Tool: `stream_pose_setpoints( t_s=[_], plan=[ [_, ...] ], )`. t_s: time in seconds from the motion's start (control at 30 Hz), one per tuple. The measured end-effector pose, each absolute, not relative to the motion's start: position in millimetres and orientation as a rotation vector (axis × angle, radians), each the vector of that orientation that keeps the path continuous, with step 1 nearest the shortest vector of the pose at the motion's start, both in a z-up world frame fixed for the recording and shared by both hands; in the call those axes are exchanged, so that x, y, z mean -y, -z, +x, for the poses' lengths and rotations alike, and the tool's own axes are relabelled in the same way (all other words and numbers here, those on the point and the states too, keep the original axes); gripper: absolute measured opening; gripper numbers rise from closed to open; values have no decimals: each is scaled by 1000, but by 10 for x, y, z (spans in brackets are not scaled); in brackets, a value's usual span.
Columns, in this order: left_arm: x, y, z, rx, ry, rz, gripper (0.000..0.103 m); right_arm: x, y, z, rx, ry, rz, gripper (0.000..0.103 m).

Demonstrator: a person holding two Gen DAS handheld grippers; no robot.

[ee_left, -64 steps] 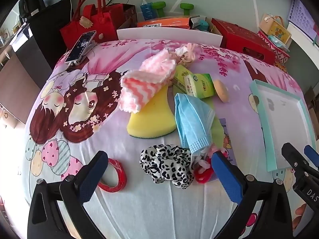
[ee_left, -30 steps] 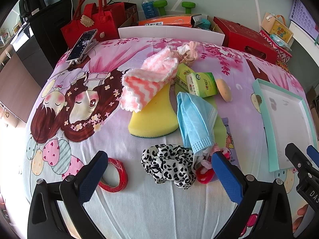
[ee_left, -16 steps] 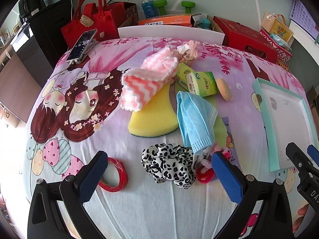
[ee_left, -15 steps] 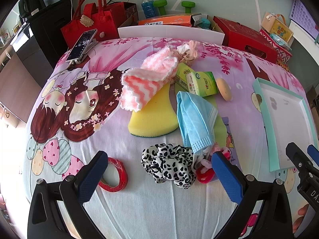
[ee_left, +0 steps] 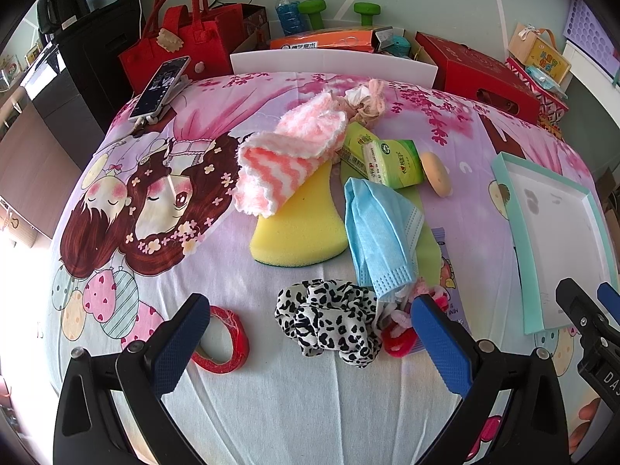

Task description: Organize soft objects

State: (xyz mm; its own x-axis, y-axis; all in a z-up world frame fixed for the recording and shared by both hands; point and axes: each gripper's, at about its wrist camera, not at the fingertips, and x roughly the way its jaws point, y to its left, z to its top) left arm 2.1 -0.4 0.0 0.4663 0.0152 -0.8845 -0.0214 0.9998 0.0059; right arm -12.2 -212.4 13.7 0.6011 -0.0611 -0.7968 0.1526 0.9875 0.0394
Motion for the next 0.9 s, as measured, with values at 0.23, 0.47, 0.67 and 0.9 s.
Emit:
stream_pose_setpoints(
  t_s=[0.23, 0.47, 0.67, 0.9],
  plan=[
    [4, 0, 24, -1086, -21, -6, 103, 2125, -137, -123, -918, 124, 107, 103],
    [-54, -9, 10, -1077, -21, -21, 103, 2117, -144, -122, -919, 124, 103, 103],
    [-214, -88, -5, -1044, -33, -53, 103, 2063, -223, -145, -892, 121, 85, 103],
    [-627, -151, -9, -997, -111, -109, 103, 1879, -383, -80, -836, 43, 112, 103]
  ],
)
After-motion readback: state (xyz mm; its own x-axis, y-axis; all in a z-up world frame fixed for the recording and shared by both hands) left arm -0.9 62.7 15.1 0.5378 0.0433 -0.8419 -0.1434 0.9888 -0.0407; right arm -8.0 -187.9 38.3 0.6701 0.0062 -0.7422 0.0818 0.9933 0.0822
